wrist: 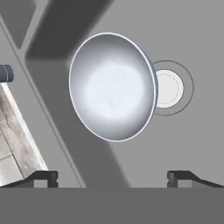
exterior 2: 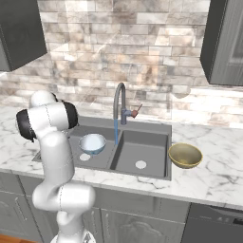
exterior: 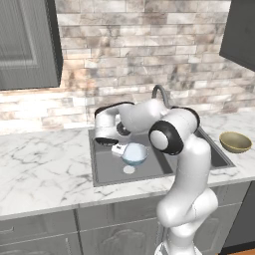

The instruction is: Rinse each bowl for a few seconds and place them down in the sink or on the counter.

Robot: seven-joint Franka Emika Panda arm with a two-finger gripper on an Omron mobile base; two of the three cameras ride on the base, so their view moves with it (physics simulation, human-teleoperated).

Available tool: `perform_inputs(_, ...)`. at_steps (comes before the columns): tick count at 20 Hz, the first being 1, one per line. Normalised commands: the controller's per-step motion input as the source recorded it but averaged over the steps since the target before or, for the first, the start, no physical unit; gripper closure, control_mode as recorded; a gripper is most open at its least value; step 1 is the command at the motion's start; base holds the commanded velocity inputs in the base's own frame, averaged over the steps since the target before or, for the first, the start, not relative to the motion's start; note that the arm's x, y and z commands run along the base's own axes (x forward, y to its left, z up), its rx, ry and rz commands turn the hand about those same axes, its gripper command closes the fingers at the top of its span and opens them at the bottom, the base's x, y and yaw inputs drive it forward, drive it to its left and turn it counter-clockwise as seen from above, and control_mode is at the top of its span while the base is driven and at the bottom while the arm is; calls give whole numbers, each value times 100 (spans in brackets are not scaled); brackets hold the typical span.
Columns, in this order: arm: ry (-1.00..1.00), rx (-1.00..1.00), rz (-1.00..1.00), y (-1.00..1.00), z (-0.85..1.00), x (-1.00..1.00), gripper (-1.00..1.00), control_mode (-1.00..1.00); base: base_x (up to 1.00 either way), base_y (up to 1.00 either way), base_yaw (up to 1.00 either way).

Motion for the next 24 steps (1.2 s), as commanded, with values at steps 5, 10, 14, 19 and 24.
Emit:
perform_inputs(5,-5,2,0,-1,50,-6,-100,-100,0,0,0)
perform_inputs(10,-4,2,0,0,47,-5,-100,-100,0,0,0)
perform_inputs(14,-4,2,0,-4,45,-7,-100,-100,0,0,0)
perform_inputs(19,-4,3,0,-4,42,-7,-100,-100,0,0,0)
perform_inputs(24,-3,3,0,-5,42,-11,-100,-100,0,0,0)
